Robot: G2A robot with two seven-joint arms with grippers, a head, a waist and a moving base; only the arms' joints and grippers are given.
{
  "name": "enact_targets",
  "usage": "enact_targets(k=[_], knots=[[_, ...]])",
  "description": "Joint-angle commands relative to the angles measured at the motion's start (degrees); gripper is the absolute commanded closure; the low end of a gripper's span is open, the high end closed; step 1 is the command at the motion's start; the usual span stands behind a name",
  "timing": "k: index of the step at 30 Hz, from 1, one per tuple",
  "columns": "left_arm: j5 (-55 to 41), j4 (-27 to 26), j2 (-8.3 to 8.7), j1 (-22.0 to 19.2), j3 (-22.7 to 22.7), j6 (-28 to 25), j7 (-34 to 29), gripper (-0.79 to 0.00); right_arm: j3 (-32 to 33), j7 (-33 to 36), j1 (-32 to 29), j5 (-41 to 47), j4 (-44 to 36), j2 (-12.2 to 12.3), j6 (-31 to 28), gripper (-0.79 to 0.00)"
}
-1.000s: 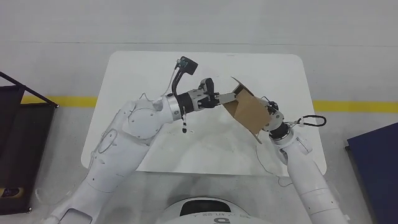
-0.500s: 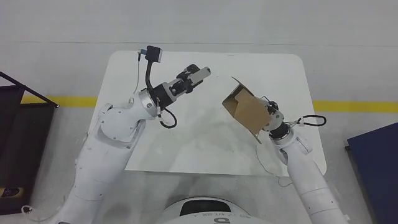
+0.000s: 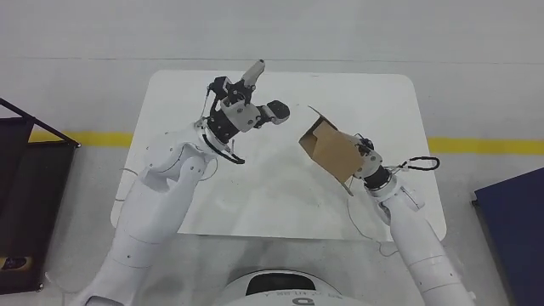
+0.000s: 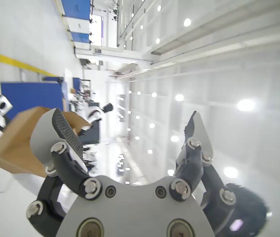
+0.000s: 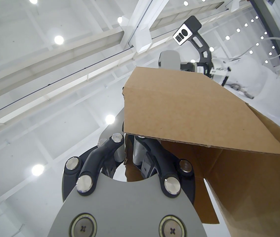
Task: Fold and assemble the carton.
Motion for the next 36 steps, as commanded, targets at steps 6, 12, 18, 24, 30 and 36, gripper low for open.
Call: enact_targets(k=[6,12,18,24,30,36], knots=[[-7.16,2.05,-0.11,-2.02,1.11,11.37,2.53,-0.785,-0.86,0.50,1.37,-0.82,1.41,-0.16,-0.75,0.000],[-7.47,5.12,-0.81,-3.62,4.99,10.40,3.52,-0.785,-1.62,1.04,2.18,-0.98,1.42,-0.25,0.08,0.000],[-10.01,6.49,-1.58,-4.81,7.29,8.59,4.74,-0.785,-3.06,2.35,2.84,1.09,1.93,-0.38,5.17,0.000],[-10.54,7.21,-1.92,-6.35,8.36,9.39,5.24,-0.785,-3.70,4.03,3.90,2.97,3.77,-0.42,9.05,0.000],[-9.51,6.71,-1.96,-6.67,9.14,11.10,5.80,-0.785,-3.60,5.87,4.47,4.16,4.96,-0.38,10.34,0.000],[-8.24,5.31,-1.93,-6.32,9.77,12.31,6.30,-0.785,-3.46,6.17,4.65,3.95,5.77,-0.34,9.50,0.000]])
